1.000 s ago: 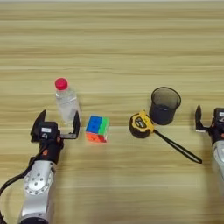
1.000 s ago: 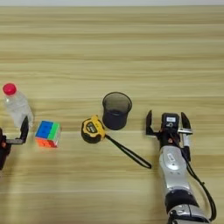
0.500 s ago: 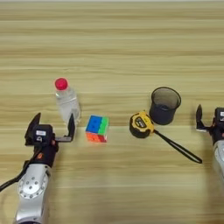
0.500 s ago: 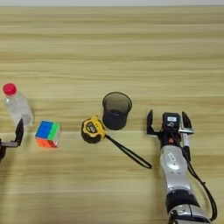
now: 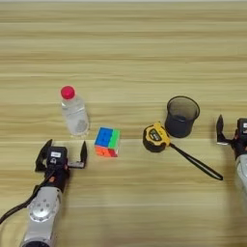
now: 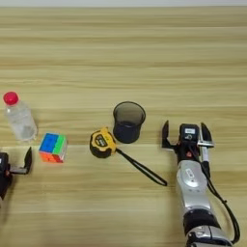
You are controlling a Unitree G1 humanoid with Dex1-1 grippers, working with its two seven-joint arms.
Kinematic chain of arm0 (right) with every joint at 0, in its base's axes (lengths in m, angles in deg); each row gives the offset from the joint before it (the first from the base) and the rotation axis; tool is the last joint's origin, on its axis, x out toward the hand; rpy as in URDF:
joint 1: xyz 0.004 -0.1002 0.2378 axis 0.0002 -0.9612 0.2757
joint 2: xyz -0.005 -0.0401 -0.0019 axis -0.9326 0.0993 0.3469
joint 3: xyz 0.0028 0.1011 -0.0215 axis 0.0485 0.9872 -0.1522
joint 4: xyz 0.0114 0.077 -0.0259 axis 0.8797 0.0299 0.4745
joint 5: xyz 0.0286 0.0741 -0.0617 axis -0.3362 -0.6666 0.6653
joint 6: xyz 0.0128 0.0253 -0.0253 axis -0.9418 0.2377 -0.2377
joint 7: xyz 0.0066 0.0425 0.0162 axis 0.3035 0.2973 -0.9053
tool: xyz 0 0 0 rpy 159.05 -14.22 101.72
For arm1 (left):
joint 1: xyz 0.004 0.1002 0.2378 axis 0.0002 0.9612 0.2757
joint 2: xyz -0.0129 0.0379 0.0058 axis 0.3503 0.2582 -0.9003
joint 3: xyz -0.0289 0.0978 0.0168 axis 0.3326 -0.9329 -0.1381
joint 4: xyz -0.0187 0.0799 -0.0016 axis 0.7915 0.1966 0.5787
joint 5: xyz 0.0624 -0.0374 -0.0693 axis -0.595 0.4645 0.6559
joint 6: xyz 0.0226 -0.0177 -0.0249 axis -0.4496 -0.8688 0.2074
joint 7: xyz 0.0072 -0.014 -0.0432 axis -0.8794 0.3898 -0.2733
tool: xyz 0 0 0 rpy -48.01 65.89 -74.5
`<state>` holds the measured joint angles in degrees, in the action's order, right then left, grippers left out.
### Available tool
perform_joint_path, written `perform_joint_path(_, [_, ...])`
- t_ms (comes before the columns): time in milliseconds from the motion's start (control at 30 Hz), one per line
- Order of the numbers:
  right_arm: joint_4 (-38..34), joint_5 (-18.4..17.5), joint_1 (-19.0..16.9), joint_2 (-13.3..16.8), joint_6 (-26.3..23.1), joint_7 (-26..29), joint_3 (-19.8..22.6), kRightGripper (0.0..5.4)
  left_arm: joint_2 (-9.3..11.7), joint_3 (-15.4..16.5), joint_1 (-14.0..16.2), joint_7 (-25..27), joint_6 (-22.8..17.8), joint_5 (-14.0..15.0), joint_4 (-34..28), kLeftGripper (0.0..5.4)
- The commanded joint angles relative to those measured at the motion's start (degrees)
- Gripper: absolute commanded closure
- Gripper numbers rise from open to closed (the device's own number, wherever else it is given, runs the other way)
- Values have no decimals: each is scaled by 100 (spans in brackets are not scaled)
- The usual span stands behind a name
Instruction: Move the objects on the table
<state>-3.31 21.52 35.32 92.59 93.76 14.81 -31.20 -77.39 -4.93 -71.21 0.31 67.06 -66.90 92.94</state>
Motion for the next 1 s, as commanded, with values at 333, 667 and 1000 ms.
perform_joint_path(333, [-30,-18,-48,-19,-27,10,4,0,-259,-487,-223,-308,331,-446,601,3])
perform_joint_path(667, [-3,-14,-40,-27,-33,15,-7,0,-475,-813,-87,-323,359,-574,430,3])
perform_joint_path(1000, [17,-17,-30,-17,-28,21,-3,0,-297,-617,-90,-409,328,-431,371,3])
